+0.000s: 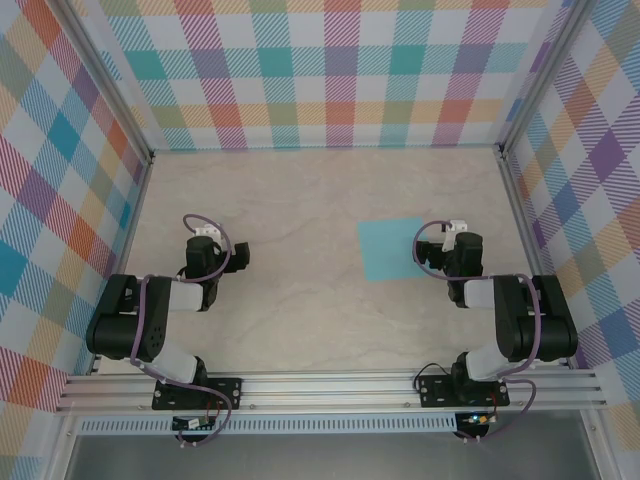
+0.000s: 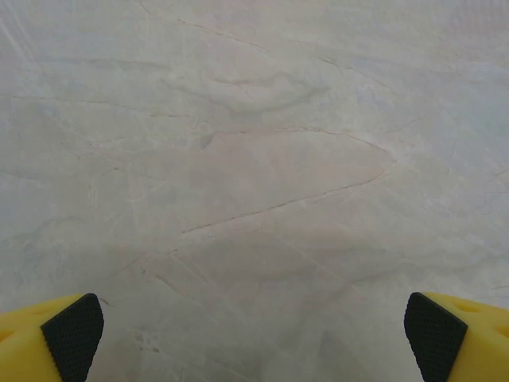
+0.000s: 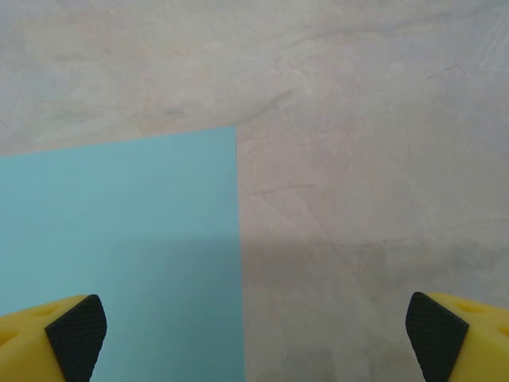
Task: Fold a paper plane with a square sheet of paper (pick it up from the middle)
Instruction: Move the square sheet of paper to the center of the table.
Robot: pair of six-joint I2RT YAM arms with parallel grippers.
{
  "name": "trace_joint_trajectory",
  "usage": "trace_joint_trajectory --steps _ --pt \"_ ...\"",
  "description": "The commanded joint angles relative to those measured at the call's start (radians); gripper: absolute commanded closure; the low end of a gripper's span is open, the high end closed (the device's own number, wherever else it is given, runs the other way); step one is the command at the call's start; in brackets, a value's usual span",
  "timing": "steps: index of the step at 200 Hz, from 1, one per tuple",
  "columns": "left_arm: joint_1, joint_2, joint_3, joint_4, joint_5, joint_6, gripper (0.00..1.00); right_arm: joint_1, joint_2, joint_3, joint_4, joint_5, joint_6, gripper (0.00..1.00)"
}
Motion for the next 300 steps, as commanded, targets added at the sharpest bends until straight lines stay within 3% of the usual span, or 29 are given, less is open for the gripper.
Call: trace_joint_trajectory --steps 1,93,171,183,192,203,218,243,263,279,300 --pt "0.014 0.02 0.032 0.104 0.022 0.033 0.0 -0.007 0.014 0.033 0.124 -0.038 -0.029 0.0" --pt "0.015 0.017 0.027 0.11 0.032 0.036 0.0 -0.007 0.013 0.033 0.126 -0.038 -0.03 0.0" --pt "0.014 -0.041 -0.065 0.233 0.059 0.051 0.0 0.003 0.001 0.027 0.129 -0.035 -0.042 0.0" --pt "0.014 -0.118 -0.072 0.187 0.036 0.034 0.0 0.019 -0.025 0.004 0.148 -0.024 -0.057 0.0" --pt "0.017 -0.194 -0.046 0.055 0.012 0.005 0.0 0.025 -0.056 -0.002 0.134 -0.01 -0.058 0.0" --pt "0.022 -0.264 -0.023 -0.058 0.018 -0.005 0.0 0.025 -0.119 0.015 0.032 0.004 -0.045 0.0" --pt "0.025 -0.357 -0.035 -0.104 0.0 -0.045 0.0 0.024 -0.215 0.107 -0.283 0.058 0.025 0.0" --pt "0.029 -0.518 0.01 -0.293 -0.004 -0.092 0.0 0.023 -0.351 0.191 -0.635 0.068 0.133 0.0" --pt "0.03 -0.628 0.089 -0.493 -0.011 -0.146 0.0 0.023 -0.422 0.272 -0.891 0.106 0.36 0.0" --pt "0.031 -0.681 0.129 -0.58 0.007 -0.192 0.0 0.024 -0.441 0.315 -1.014 -0.008 0.382 0.0" --pt "0.029 -0.726 0.153 -0.623 0.029 -0.249 0.0 0.024 -0.438 0.283 -1.026 -0.199 0.415 0.0"
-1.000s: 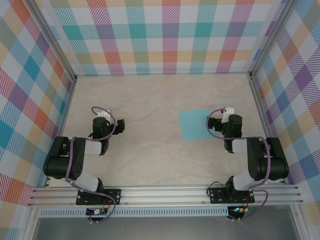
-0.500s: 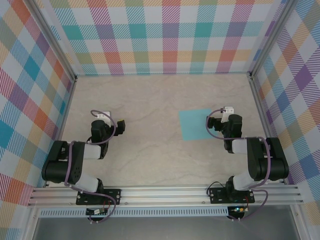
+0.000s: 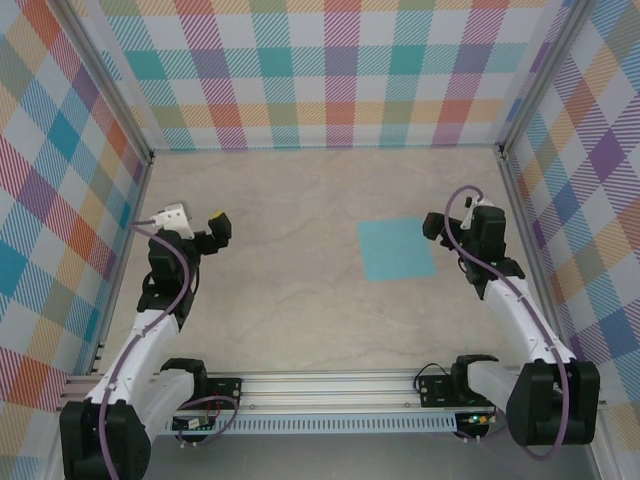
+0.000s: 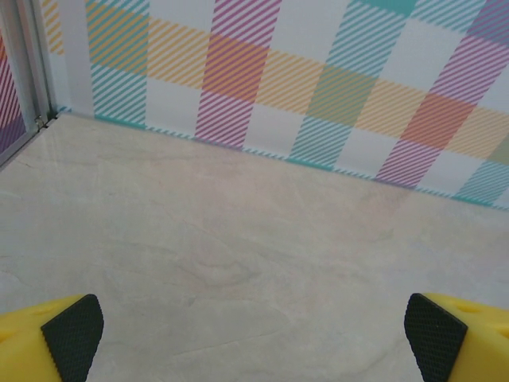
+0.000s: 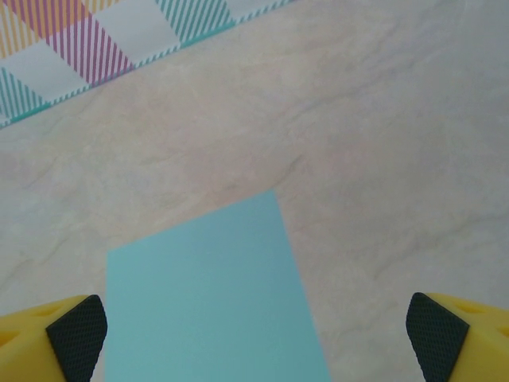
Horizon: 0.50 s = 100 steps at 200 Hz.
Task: Fold a paper plane with a square sheet of paper (pick it up from the middle)
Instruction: Move the square sheet of paper to the center of the table.
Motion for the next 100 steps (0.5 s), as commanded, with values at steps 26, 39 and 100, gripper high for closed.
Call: trace_joint_trajectory --steps 26,39,100 --pt "0.013 -0.052 0.108 -0.313 0.004 -0.226 0.0 0.005 0.044 -0.05 -0.19 -0.45 0.148 0.0" --pt "0.012 -0.044 0.137 -0.37 0.044 -0.242 0.0 0.006 0.06 -0.053 -0.176 -0.524 0.152 0.0" --pt "0.013 -0.036 0.162 -0.533 0.049 -0.383 0.0 0.023 0.071 -0.029 -0.22 -0.585 0.134 0.0"
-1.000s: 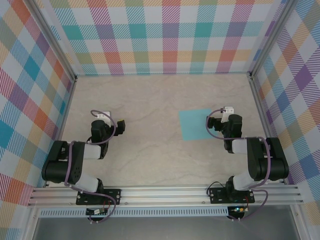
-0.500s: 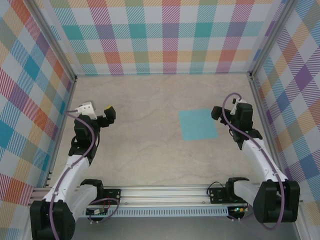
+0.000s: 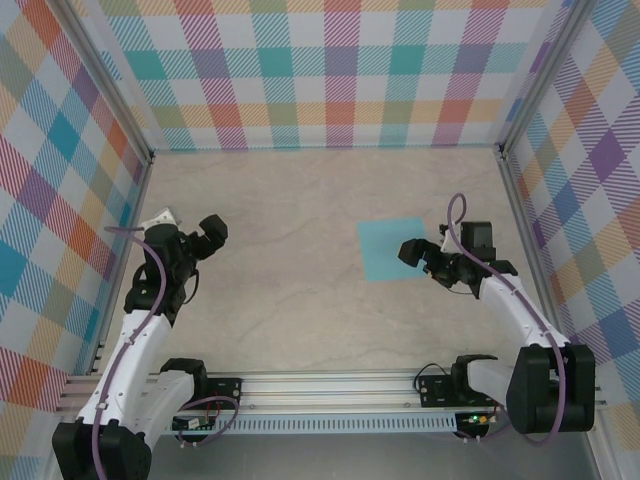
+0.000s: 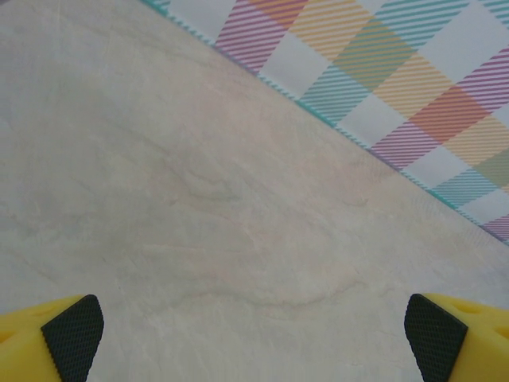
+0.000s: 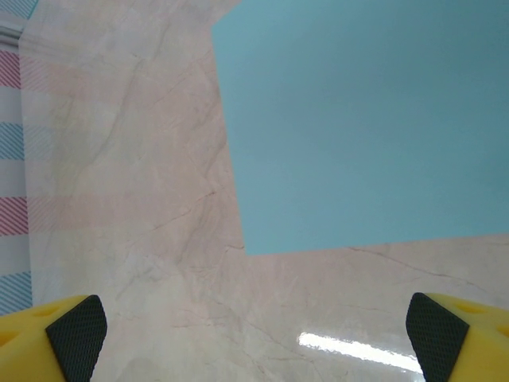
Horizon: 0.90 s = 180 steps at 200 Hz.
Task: Fold a paper plane with a square sheet of paper (pick it up from the middle)
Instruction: Move the square sheet of paper to the center of the table.
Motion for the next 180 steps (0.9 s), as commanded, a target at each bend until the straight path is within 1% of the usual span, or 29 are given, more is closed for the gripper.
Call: trace_joint_trajectory --steps 1,21,44,63,81,96,108,117,139,146,157,169,180 --pt "0.011 0.003 0.017 -0.09 0.035 -0.047 0.0 0.017 0.009 0.018 -0.015 -0.094 0.006 0.01" --pt "0.011 0.013 0.016 -0.105 0.1 -0.027 0.0 0.055 0.085 0.059 -0.034 -0.083 0.0 0.04" --pt "0.011 0.009 0.007 -0.114 0.121 -0.022 0.0 0.095 0.185 0.117 -0.055 -0.07 -0.009 0.08" --pt "0.011 0.005 0.006 -0.137 0.106 0.001 0.0 0.114 0.275 0.184 -0.101 0.002 -0.023 0.09" --pt "0.011 0.007 -0.001 -0.138 0.08 0.014 0.0 0.125 0.373 0.259 -0.126 -0.01 -0.048 0.13" --pt "0.01 0.013 -0.011 -0.121 0.079 0.014 0.0 0.144 0.441 0.308 -0.128 0.01 -0.053 0.13" --pt "0.011 0.023 -0.014 -0.119 0.075 0.017 0.0 0.152 0.505 0.344 -0.122 0.001 -0.048 0.13" --pt "0.011 0.031 -0.015 -0.118 0.07 0.019 0.0 0.158 0.553 0.378 -0.126 -0.001 -0.048 0.15" --pt "0.01 0.049 -0.029 -0.114 0.076 0.031 0.0 0.178 0.671 0.46 -0.134 -0.001 -0.057 0.15" --pt "0.011 0.055 -0.039 -0.111 0.068 0.034 0.0 0.182 0.709 0.486 -0.15 0.015 -0.059 0.16" --pt "0.011 0.066 -0.061 -0.101 0.069 0.03 0.0 0.184 0.763 0.522 -0.187 0.032 -0.054 0.16" --pt "0.012 0.079 -0.064 -0.111 0.078 0.043 0.0 0.188 0.808 0.543 -0.209 0.009 -0.032 0.17" --pt "0.01 0.089 -0.081 -0.107 0.06 0.039 0.0 0.197 0.831 0.545 -0.223 -0.008 -0.002 0.18"
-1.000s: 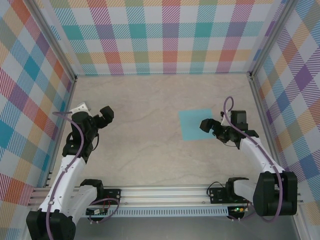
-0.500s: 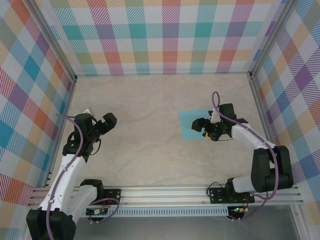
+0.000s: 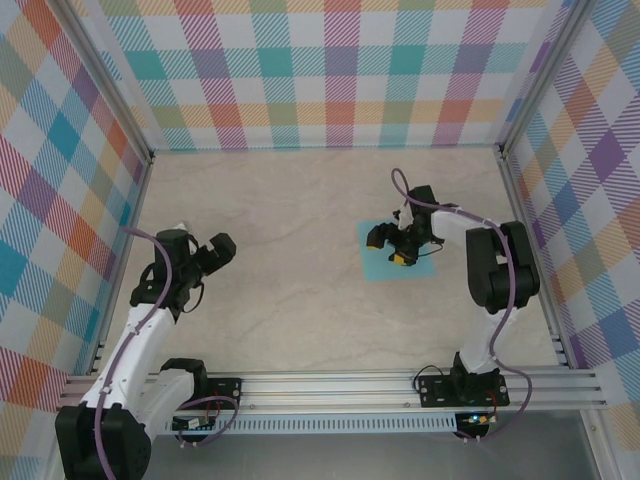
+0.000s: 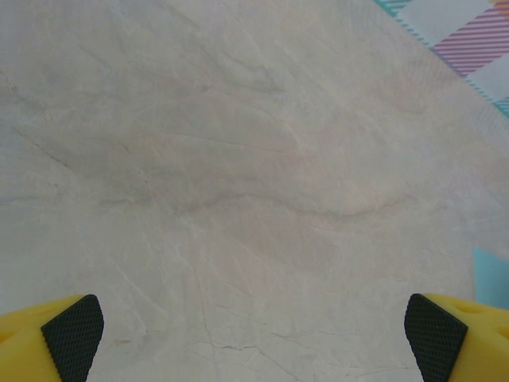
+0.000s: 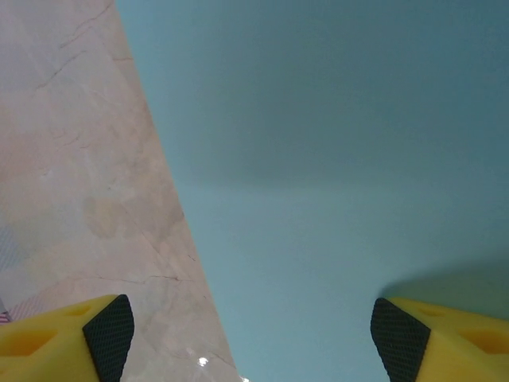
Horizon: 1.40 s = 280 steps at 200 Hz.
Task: Fold a paper plane with a square sheet of paper (pick it up from the middle)
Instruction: Move the square sheet of paper to the center of the table.
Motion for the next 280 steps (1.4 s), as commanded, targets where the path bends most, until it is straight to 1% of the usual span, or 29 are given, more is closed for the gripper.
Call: trace_joint_trajectory --steps 1,21,39,50,63,77,90,106,127,140,155,183,201,214,224,228,246,280 --pt "0.009 0.02 -0.037 0.01 -0.02 0.023 0.0 0.022 0.069 0.013 -0.07 -0.01 0.028 0.18" --pt "0.01 0.034 -0.057 0.018 -0.049 0.02 0.0 0.056 0.069 0.003 -0.087 -0.008 0.069 0.18" --pt "0.009 0.034 -0.061 0.018 -0.061 0.023 0.0 0.102 0.057 -0.013 -0.057 0.002 0.105 0.18" --pt "0.01 0.031 -0.062 0.02 -0.07 0.027 0.0 0.135 0.039 -0.032 -0.025 0.036 0.119 0.18" --pt "0.009 0.021 -0.059 0.023 -0.055 0.024 0.0 0.16 0.015 -0.051 0.003 0.086 0.146 0.18" --pt "0.009 0.0 -0.049 0.017 0.003 0.023 0.0 0.185 -0.01 -0.071 0.041 0.11 0.159 0.19" --pt "0.01 -0.026 -0.04 0.021 0.06 0.01 0.0 0.214 -0.045 -0.081 0.037 0.153 0.164 0.19" --pt "0.009 -0.056 -0.011 -0.016 0.08 0.017 0.0 0.243 -0.088 -0.09 0.017 0.17 0.169 0.19" --pt "0.009 -0.067 -0.016 -0.004 0.117 0.006 0.0 0.261 -0.164 -0.094 -0.042 0.19 0.171 0.19" --pt "0.008 -0.052 -0.025 0.012 0.153 -0.002 0.0 0.262 -0.222 -0.092 -0.091 0.229 0.157 0.18" --pt "0.004 -0.028 -0.019 0.018 0.207 -0.002 0.0 0.254 -0.266 -0.07 -0.164 0.314 0.123 0.16" --pt "-0.007 0.067 0.0 0.04 0.326 0.008 0.0 0.211 -0.233 -0.021 -0.233 0.403 0.056 0.15" --pt "-0.014 0.155 0.035 0.039 0.394 0.018 0.0 0.18 -0.178 -0.01 -0.218 0.379 0.019 0.16" --pt "-0.027 0.19 0.039 0.04 0.415 0.014 0.0 0.178 -0.15 -0.013 -0.19 0.361 0.004 0.16" --pt "-0.041 0.205 0.031 0.04 0.408 0.005 0.0 0.176 -0.12 -0.011 -0.178 0.338 -0.004 0.16" --pt "-0.045 0.209 0.026 0.075 0.403 -0.002 0.0 0.176 -0.108 -0.007 -0.177 0.332 -0.005 0.16" --pt "-0.068 0.215 0.006 0.099 0.395 -0.023 0.0 0.176 -0.077 -0.02 -0.144 0.306 0.002 0.17" --pt "-0.121 0.223 -0.015 0.11 0.354 -0.042 0.0 0.187 -0.086 -0.128 -0.086 0.236 0.062 0.19"
